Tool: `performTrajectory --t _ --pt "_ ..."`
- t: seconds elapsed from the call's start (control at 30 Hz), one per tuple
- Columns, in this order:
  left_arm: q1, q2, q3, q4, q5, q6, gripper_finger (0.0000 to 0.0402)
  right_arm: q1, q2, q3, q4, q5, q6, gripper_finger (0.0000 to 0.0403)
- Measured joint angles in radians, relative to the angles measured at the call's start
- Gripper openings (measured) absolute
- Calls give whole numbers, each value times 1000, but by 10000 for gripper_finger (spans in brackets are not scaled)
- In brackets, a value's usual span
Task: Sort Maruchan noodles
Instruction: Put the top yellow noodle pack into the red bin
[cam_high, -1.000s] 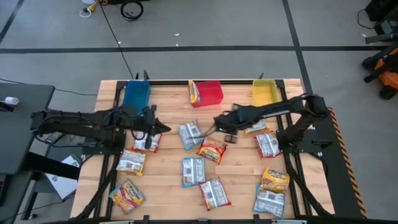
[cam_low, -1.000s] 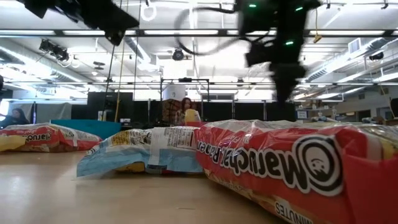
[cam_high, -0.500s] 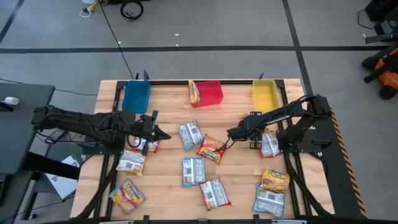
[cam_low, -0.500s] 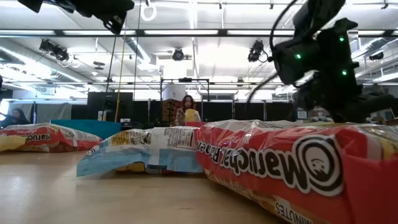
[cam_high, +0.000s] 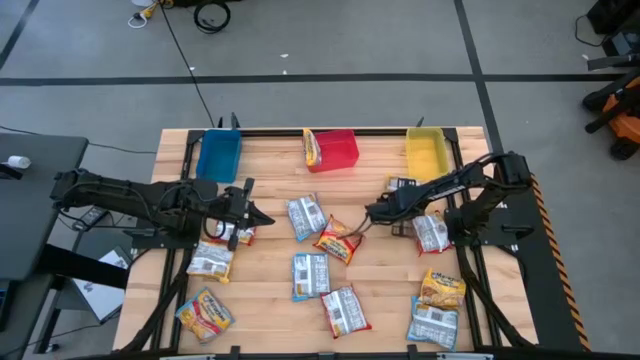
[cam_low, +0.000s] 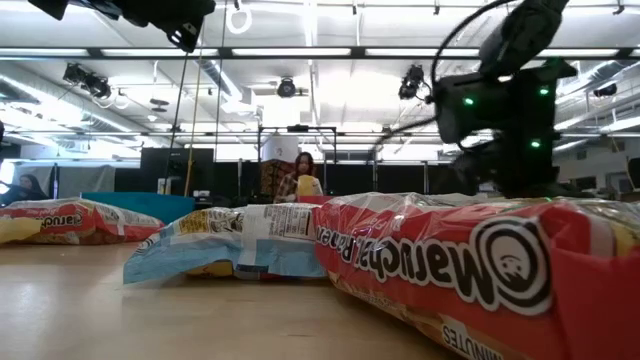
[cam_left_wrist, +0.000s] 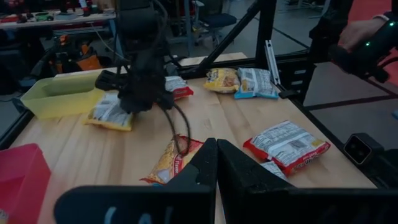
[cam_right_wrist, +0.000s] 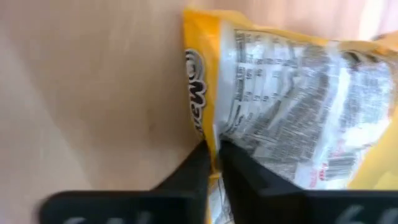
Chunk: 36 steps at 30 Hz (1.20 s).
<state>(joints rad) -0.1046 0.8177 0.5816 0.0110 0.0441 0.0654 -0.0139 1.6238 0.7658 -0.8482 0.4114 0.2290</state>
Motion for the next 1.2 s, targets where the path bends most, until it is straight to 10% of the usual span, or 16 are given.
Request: performTrajectory --t 0.63,1.2 --pt "0 0 0 -55 0 -7 9 10 -170 267 419 -357 -152 5" --pt "1 25 0 -107 -170 1 9 -205 -254 267 698 -122 297 5"
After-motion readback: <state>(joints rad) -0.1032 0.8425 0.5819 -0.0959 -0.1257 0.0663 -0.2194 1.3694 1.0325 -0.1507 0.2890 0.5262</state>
